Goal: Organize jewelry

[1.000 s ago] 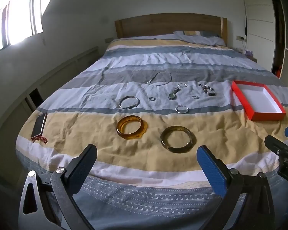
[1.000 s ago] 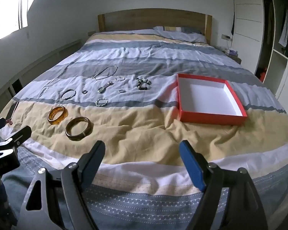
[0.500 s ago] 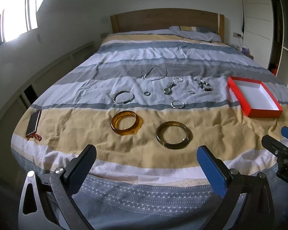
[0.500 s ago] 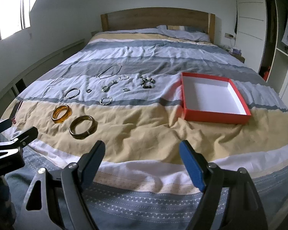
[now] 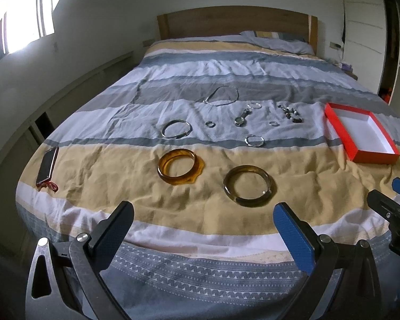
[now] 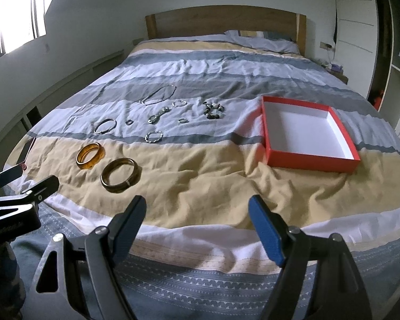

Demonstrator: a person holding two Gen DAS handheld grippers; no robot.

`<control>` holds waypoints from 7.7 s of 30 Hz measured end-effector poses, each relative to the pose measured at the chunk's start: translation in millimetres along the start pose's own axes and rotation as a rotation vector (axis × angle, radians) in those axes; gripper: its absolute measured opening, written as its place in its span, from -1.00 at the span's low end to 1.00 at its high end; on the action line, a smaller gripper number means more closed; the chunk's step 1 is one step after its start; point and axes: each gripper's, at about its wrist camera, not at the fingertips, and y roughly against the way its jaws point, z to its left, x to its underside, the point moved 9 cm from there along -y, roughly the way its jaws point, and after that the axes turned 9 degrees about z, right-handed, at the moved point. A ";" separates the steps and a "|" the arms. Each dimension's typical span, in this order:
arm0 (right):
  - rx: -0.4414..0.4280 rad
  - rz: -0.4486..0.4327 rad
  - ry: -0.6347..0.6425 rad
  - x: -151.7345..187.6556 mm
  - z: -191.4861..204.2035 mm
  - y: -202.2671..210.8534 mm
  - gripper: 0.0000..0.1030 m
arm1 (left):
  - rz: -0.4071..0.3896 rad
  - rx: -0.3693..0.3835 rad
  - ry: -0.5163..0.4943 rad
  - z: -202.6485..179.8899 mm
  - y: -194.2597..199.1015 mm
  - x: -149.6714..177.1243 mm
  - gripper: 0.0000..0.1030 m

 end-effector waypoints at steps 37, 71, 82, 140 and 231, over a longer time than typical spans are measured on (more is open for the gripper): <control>-0.244 0.226 0.161 -42.4 95.9 -115.5 -0.33 | 0.154 0.001 0.104 103.9 -121.5 -50.1 0.65; -0.194 0.162 0.262 -48.2 100.6 -119.4 -0.85 | 0.222 -0.022 0.023 79.5 -153.5 -47.4 -0.82; -0.184 0.022 0.153 -49.1 47.1 -35.1 -0.85 | 0.138 -0.051 -0.035 50.6 -71.2 -45.8 -0.82; 0.235 0.214 -0.014 -72.0 -291.2 -109.9 -0.55 | 0.221 0.241 -0.496 -370.5 -157.2 -110.9 -0.71; -0.314 0.242 0.254 -109.4 81.2 -221.9 -0.65 | 0.210 -0.025 0.192 117.1 -251.2 -132.1 0.04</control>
